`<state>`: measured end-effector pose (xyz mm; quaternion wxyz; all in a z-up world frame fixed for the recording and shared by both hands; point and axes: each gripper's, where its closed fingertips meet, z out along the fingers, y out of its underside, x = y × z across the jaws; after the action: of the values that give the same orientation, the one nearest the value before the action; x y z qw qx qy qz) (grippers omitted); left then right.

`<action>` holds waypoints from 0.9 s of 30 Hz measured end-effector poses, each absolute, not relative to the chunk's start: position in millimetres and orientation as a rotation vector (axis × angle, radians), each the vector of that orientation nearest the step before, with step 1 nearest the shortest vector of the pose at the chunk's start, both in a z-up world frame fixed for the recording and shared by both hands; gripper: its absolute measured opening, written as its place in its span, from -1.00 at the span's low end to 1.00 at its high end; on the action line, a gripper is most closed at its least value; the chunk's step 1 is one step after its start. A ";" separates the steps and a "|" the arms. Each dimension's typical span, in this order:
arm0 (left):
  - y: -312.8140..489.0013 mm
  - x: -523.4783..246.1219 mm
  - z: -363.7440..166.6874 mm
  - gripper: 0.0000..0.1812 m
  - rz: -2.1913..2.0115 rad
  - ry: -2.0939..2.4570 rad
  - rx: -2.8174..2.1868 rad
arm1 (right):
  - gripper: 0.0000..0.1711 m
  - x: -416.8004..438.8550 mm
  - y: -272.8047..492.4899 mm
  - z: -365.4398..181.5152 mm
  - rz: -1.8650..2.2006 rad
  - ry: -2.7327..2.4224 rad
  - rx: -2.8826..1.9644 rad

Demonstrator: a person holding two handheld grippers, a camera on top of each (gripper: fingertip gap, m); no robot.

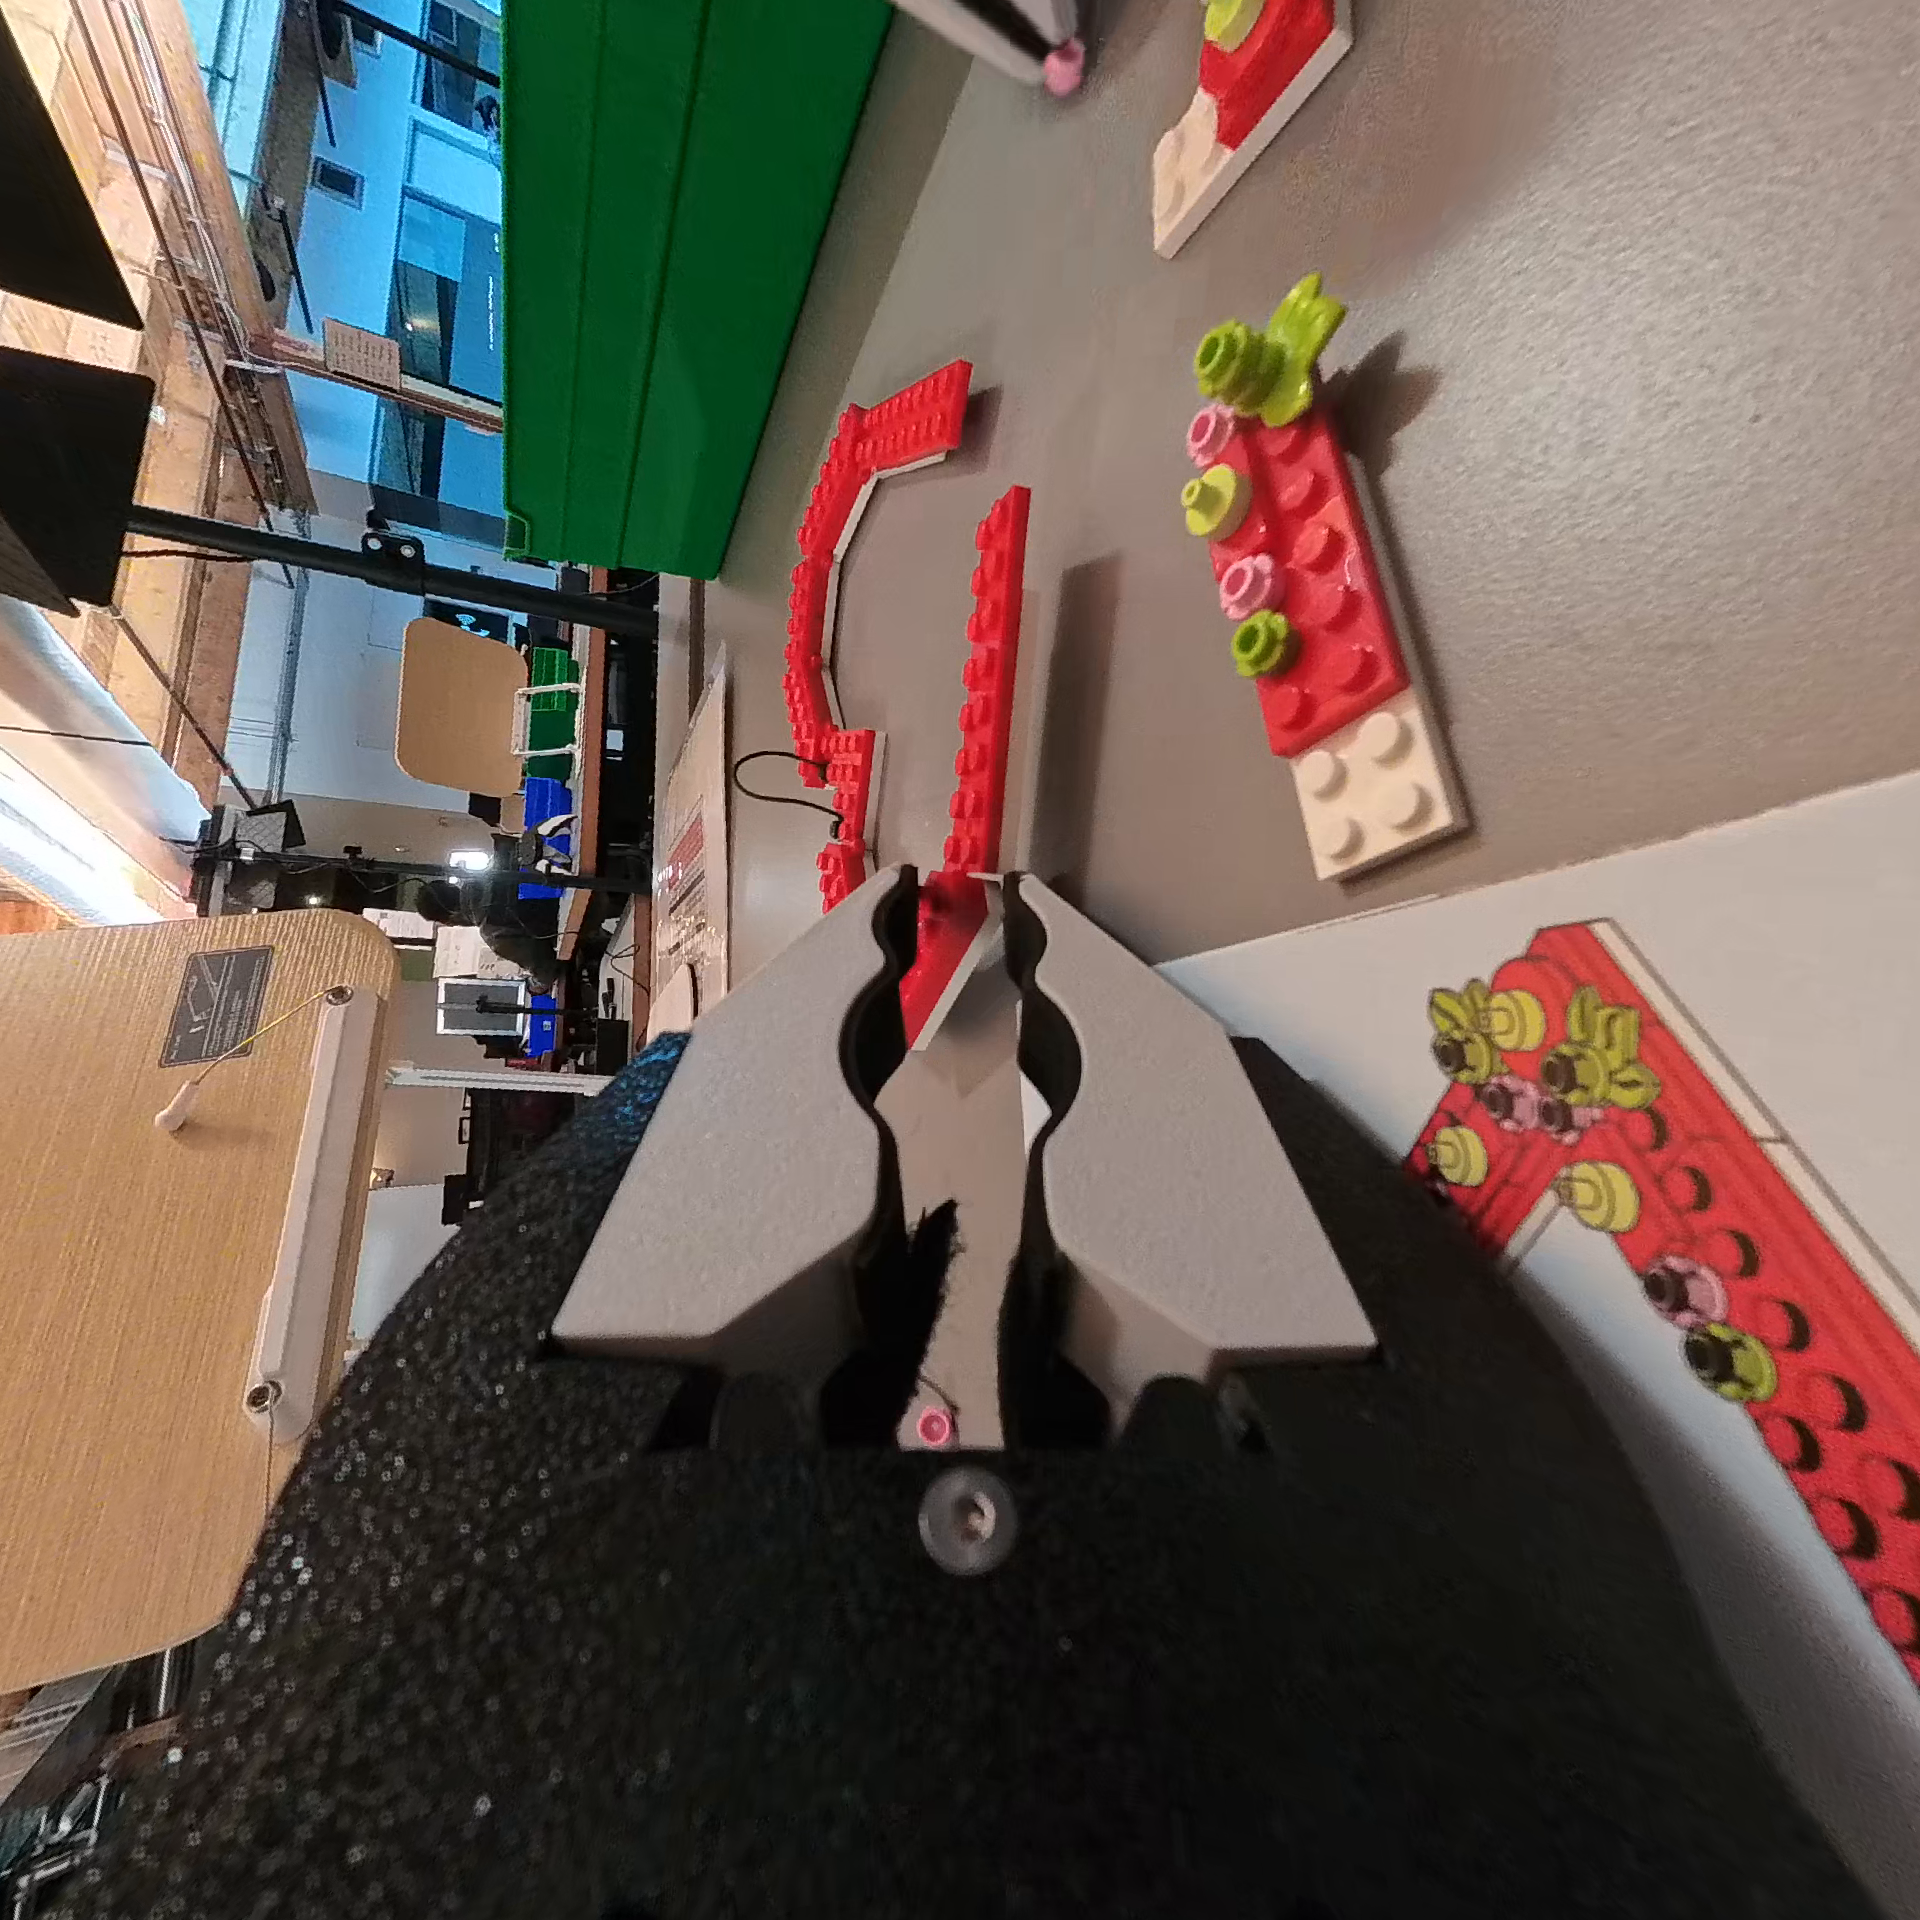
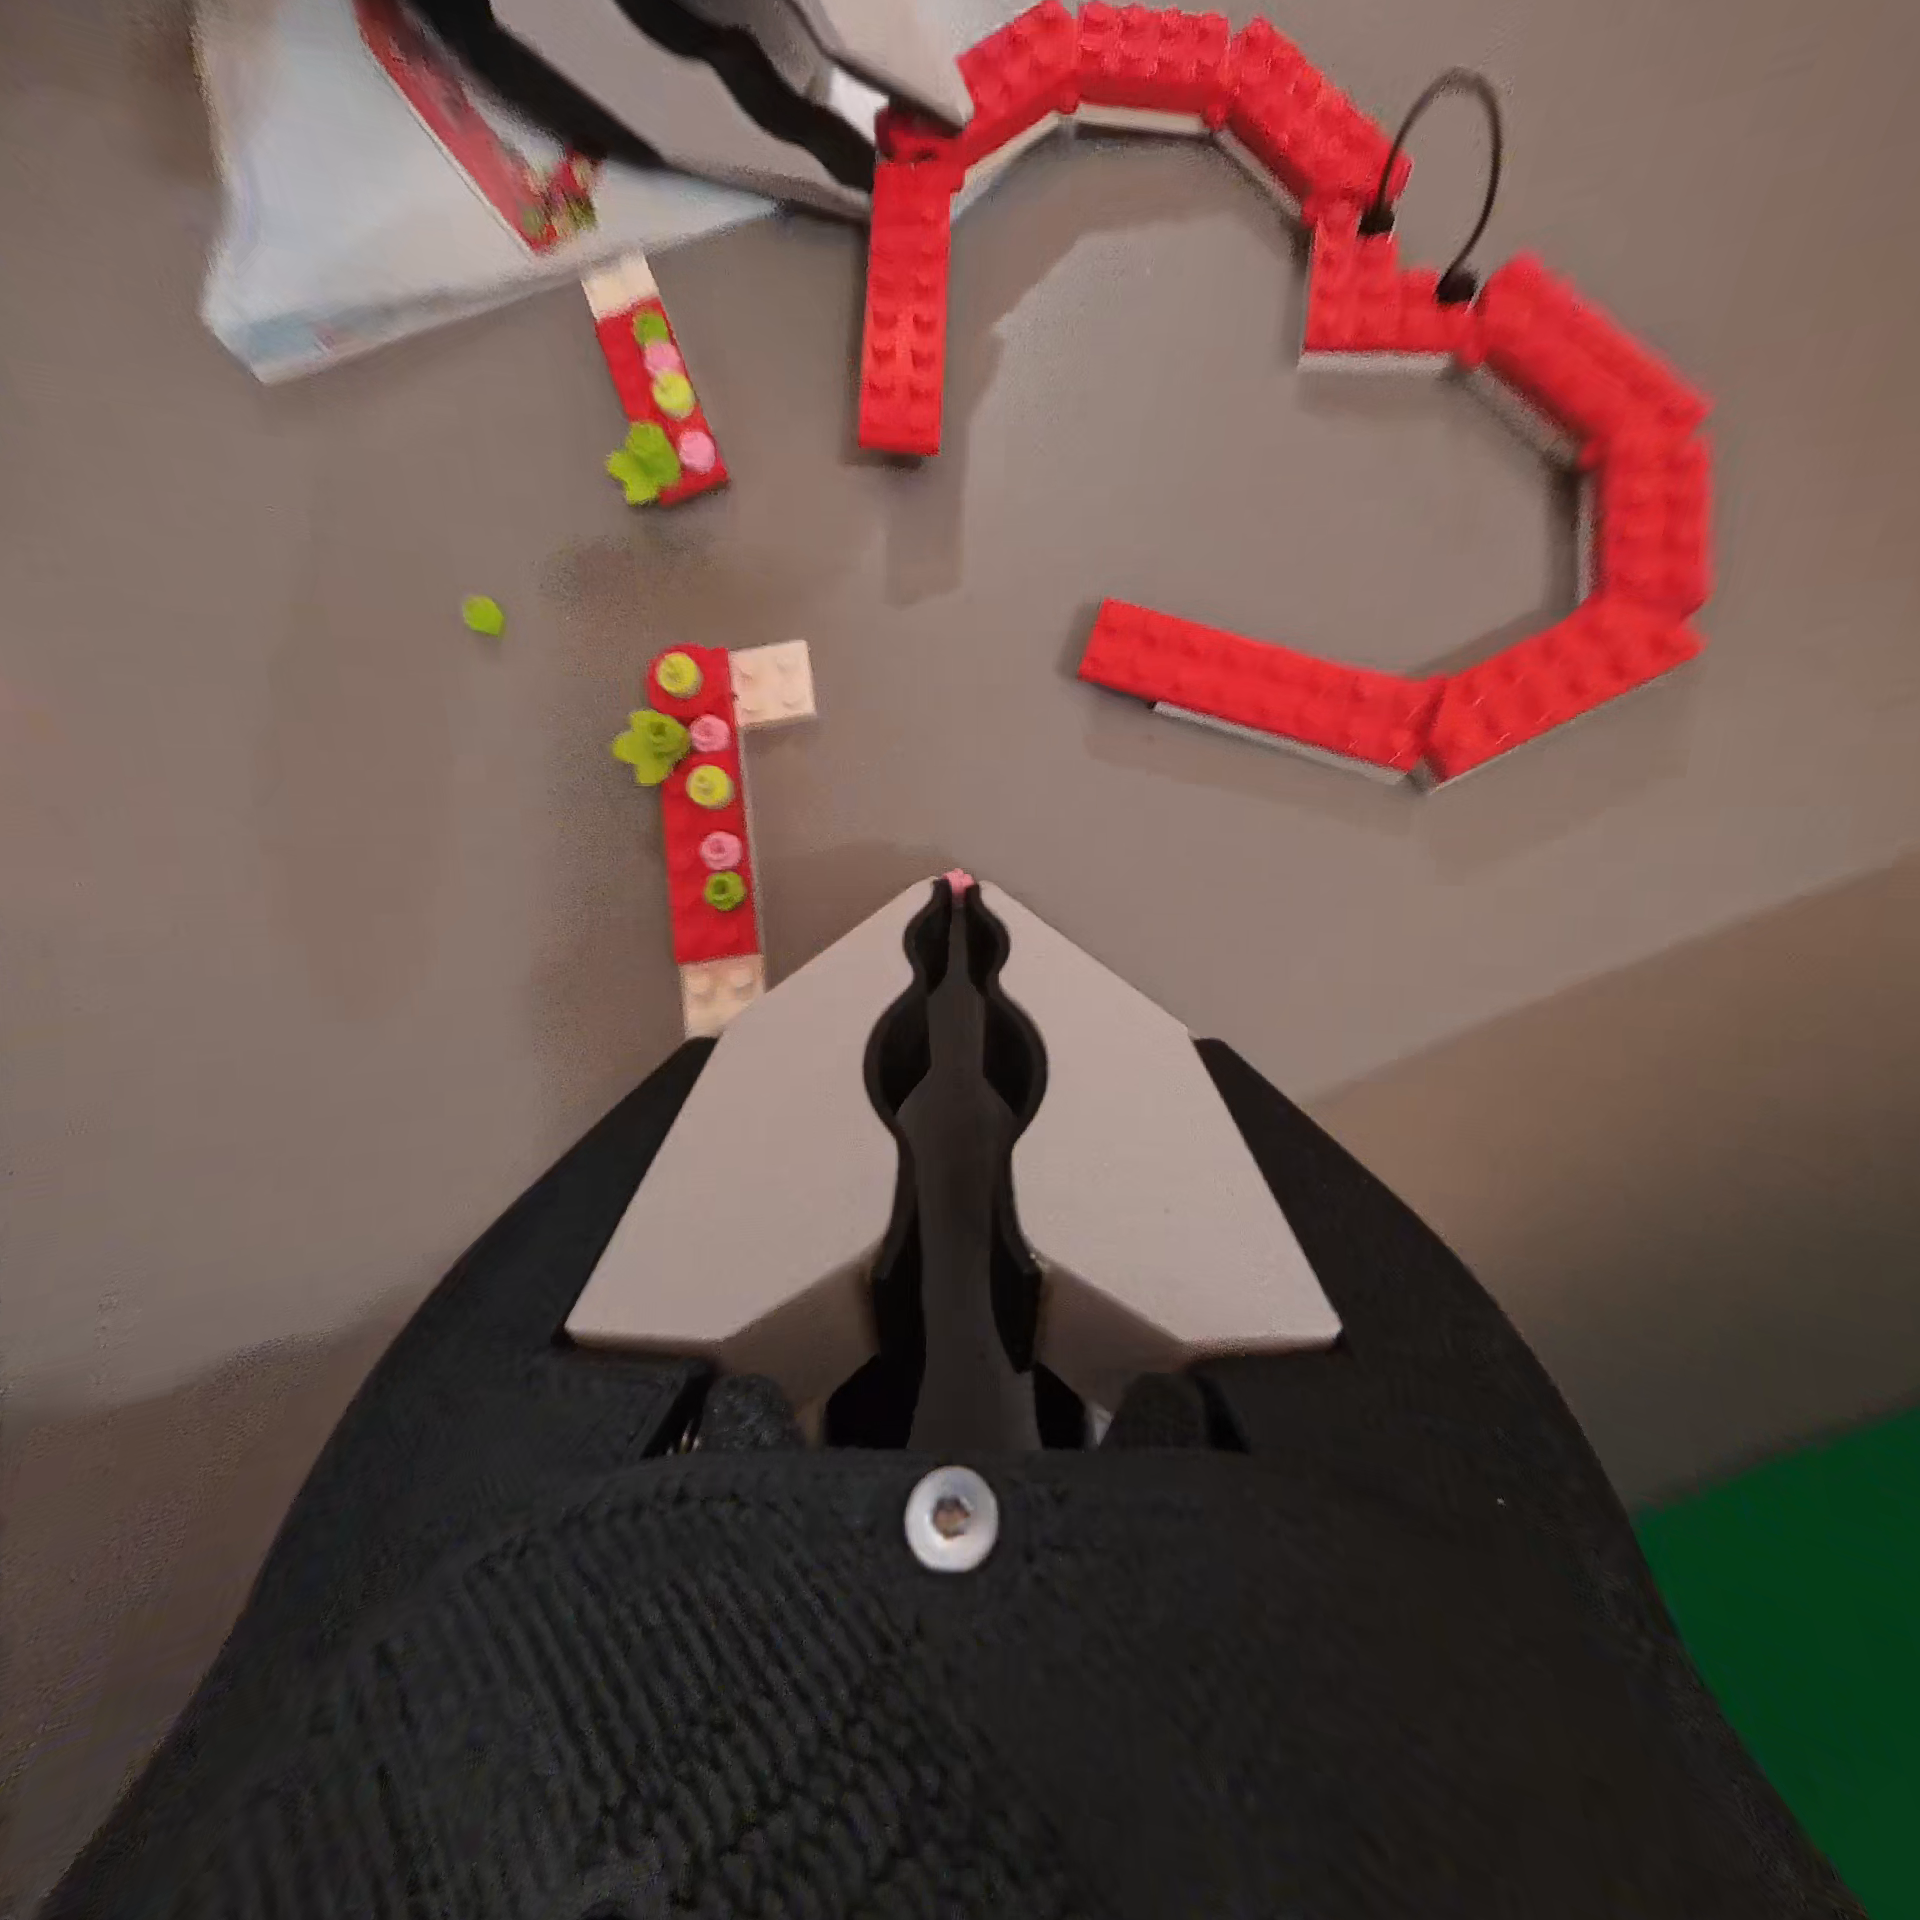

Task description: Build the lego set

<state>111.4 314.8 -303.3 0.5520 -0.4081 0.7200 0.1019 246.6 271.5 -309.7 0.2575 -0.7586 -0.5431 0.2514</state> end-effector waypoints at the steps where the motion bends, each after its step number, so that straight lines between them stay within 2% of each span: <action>1: 314.8 111.4 -303.3 -0.85 0.241 1.703 -0.965 | -0.99 247.5 275.6 -309.7 0.553 -1.535 -1.993; 5: 314.8 111.5 -303.5 -0.85 0.241 1.703 -0.965 | -0.99 249.0 284.5 -310.5 0.065 -1.784 -1.712; 10: 314.9 111.8 -303.7 -0.85 0.241 1.703 -0.965 | -0.99 247.3 285.6 -310.9 -0.251 -1.957 -1.447; 21: 314.8 112.3 -304.2 -0.85 0.244 1.703 -0.964 | -0.95 253.6 280.9 -312.9 -0.332 -2.116 -1.384; 27: 314.8 112.8 -304.6 -0.85 0.244 1.703 -0.964 | -0.86 254.7 277.3 -311.0 -0.302 -2.148 -1.415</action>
<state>112.8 314.8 -304.6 0.5518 -0.4078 0.7201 0.1030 254.7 277.3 -311.0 0.2724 -0.5256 -0.7981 -0.1121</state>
